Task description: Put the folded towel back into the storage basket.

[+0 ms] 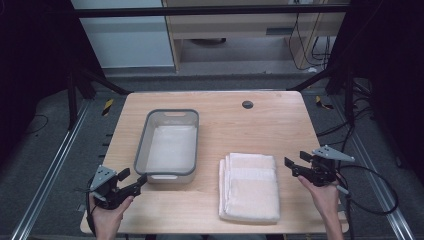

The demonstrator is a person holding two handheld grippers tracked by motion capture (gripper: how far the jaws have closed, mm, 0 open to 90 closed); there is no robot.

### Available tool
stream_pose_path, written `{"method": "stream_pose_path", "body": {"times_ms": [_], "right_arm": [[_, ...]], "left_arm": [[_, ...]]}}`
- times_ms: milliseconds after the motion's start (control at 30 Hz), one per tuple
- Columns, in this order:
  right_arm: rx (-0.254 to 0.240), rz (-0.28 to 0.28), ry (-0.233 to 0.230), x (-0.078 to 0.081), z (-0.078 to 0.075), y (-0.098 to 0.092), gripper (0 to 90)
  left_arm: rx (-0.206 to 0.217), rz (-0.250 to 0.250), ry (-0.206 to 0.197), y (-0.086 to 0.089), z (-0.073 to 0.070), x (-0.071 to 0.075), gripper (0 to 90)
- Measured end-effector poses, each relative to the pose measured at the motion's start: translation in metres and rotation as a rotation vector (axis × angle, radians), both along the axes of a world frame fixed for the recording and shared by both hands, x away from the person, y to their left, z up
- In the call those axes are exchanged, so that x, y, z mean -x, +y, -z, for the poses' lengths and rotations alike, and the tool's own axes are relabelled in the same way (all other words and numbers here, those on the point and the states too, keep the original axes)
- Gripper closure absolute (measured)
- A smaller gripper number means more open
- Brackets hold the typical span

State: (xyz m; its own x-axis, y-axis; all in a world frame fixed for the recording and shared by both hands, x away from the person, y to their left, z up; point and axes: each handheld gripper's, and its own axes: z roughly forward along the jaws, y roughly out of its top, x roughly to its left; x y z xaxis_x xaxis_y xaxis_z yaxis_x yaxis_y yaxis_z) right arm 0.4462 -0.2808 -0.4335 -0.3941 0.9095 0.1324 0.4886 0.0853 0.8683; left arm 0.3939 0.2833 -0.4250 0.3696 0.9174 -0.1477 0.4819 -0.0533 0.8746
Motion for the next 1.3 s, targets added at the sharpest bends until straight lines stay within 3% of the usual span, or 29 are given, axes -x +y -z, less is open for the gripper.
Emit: {"method": "stream_pose_path", "body": {"times_ms": [300,733,1167,1300], "right_arm": [[-0.016,-0.020,-0.016,-0.008,-0.016,0.007,33.4],[-0.025,-0.047,-0.046,-0.016,-0.035,0.014,34.7],[-0.019,-0.078,-0.047,-0.019,-0.038,0.022,34.4],[-0.010,-0.082,-0.037,-0.021,-0.036,0.024,34.5]], "left_arm": [[0.005,0.033,-0.034,-0.017,-0.017,-0.007,28.5],[0.004,0.117,-0.057,-0.061,-0.031,-0.017,27.8],[-0.006,0.195,-0.056,-0.101,-0.034,-0.020,27.1],[-0.014,0.223,-0.039,-0.115,-0.030,-0.020,26.9]]}}
